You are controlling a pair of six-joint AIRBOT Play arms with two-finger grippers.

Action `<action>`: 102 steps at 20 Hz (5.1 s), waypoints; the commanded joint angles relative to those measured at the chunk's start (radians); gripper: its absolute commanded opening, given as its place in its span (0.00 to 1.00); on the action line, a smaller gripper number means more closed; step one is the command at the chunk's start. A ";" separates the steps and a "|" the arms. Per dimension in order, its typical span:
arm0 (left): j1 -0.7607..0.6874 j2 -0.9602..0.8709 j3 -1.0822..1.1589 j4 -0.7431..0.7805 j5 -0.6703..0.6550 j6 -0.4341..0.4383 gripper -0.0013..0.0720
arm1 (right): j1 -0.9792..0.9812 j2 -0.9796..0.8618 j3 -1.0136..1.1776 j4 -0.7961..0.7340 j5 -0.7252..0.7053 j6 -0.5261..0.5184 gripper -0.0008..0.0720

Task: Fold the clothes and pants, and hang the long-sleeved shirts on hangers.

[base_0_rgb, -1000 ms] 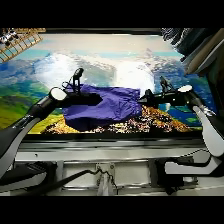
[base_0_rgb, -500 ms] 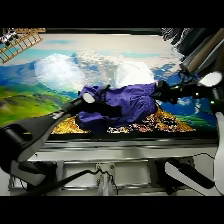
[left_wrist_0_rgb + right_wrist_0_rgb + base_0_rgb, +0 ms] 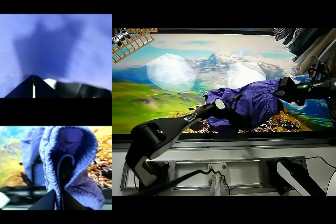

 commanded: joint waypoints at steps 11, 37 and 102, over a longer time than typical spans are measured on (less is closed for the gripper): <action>0.655 0.618 -0.200 0.411 -0.433 0.075 0.02 | 0.488 -0.023 0.003 -0.327 -0.129 0.198 0.04; 0.748 0.932 -0.650 0.594 -0.133 -0.123 0.50 | 0.248 -0.190 -0.276 -0.171 -0.449 -0.214 0.80; 0.749 0.932 -0.650 0.594 -0.077 -0.056 0.50 | -0.800 0.069 -0.460 0.442 -0.657 -0.261 0.78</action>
